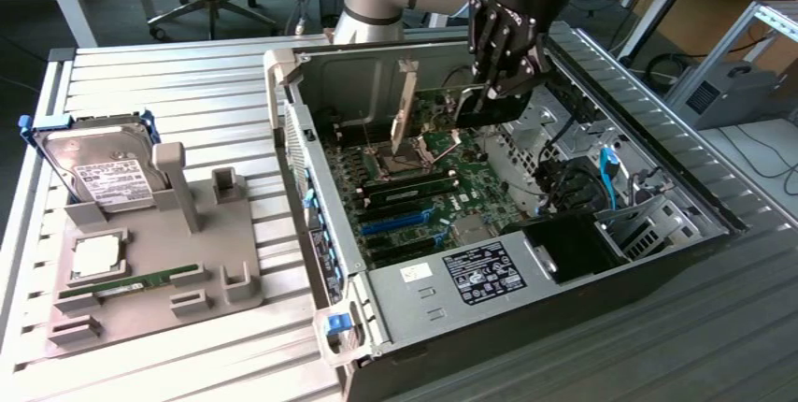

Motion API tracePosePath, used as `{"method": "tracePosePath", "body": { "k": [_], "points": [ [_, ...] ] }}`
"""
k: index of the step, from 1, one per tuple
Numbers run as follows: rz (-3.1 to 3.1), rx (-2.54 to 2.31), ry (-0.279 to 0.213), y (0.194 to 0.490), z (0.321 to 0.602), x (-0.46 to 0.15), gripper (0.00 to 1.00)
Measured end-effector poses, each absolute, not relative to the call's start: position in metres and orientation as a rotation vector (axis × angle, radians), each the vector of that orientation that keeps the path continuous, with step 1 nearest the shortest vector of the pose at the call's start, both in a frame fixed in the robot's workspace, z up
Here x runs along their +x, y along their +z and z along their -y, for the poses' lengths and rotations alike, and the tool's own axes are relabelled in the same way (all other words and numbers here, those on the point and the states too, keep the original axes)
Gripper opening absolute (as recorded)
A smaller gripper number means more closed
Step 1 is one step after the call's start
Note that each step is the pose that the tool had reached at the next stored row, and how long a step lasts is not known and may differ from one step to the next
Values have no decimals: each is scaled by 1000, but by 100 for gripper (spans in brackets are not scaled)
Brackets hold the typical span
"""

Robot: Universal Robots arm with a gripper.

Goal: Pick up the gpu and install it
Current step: 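Insert the gpu into the slot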

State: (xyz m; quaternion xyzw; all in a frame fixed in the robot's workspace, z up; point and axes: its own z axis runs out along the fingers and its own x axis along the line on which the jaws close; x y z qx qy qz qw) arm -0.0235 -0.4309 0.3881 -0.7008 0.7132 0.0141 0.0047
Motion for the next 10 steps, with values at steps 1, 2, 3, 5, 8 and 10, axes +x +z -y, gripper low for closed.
{"method": "tracePosePath", "body": {
  "k": [1,2,3,5,8,10],
  "points": [
    [-2234,-2195,44,388,431,-24,27],
    [-2234,-2195,44,388,431,-24,27],
    [-2234,-2195,44,388,431,-25,27],
    [-2234,-2195,44,388,431,-28,27],
    [-2234,-2195,43,388,431,-32,27],
    [-2233,-2195,43,386,431,-32,27]
  ]
}}
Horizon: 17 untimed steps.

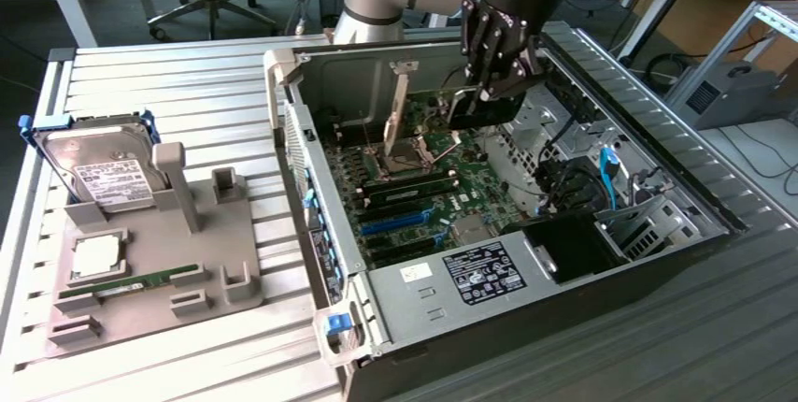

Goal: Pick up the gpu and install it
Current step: 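Insert the gpu into the slot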

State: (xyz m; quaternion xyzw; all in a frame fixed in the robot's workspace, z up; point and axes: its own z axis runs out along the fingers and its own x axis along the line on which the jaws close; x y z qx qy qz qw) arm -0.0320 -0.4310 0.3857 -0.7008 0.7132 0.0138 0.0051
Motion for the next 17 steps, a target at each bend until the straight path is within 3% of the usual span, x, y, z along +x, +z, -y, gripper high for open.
{"method": "tracePosePath", "body": {
  "k": [17],
  "points": [
    [-2234,-2195,43,363,431,-32,27]
  ]
}}
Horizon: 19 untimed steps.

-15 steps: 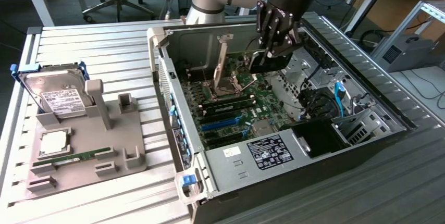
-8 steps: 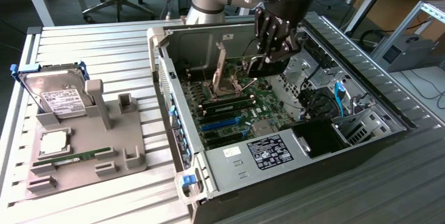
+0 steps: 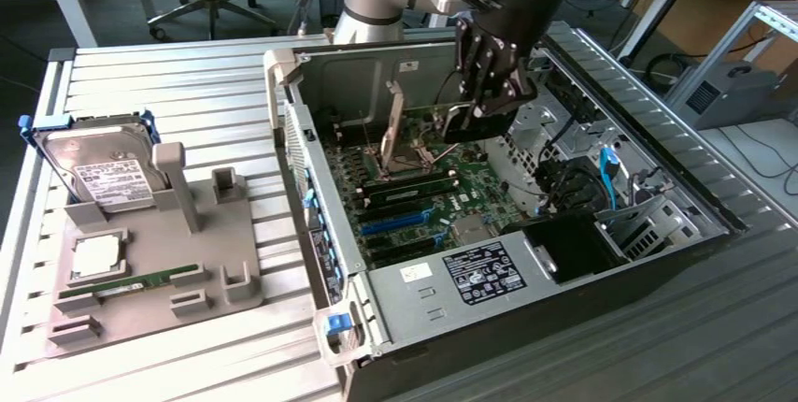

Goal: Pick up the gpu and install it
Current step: 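Insert the gpu into the slot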

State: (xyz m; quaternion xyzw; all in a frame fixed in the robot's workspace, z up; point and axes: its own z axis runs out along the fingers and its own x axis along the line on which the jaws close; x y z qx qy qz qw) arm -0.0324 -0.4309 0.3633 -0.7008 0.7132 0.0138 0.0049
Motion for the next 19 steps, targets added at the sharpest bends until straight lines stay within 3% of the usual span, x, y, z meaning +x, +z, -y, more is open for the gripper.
{"method": "tracePosePath", "body": {
  "k": [19],
  "points": [
    [-2234,-2195,43,358,431,-32,27]
  ]
}}
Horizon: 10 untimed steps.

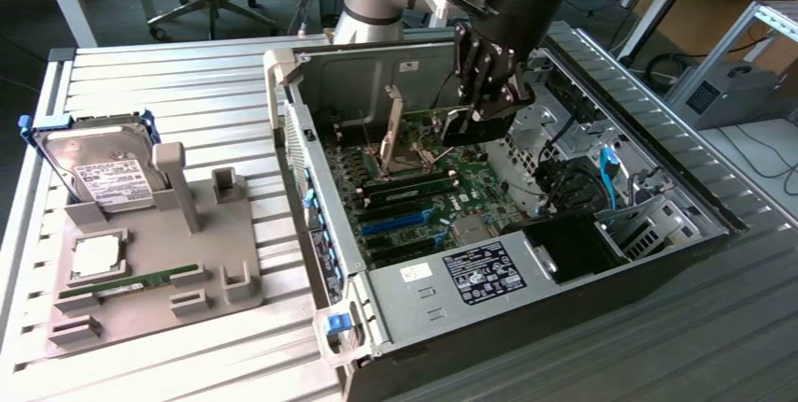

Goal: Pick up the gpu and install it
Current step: 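Insert the gpu into the slot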

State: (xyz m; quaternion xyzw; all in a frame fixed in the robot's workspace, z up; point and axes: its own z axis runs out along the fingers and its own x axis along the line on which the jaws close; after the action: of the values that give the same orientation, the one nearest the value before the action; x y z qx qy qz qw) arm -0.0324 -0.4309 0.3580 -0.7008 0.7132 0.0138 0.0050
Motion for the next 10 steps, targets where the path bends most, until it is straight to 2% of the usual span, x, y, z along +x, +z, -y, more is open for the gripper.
{"method": "tracePosePath", "body": {
  "k": [10],
  "points": [
    [-2234,-2195,43,358,431,-40,27]
  ]
}}
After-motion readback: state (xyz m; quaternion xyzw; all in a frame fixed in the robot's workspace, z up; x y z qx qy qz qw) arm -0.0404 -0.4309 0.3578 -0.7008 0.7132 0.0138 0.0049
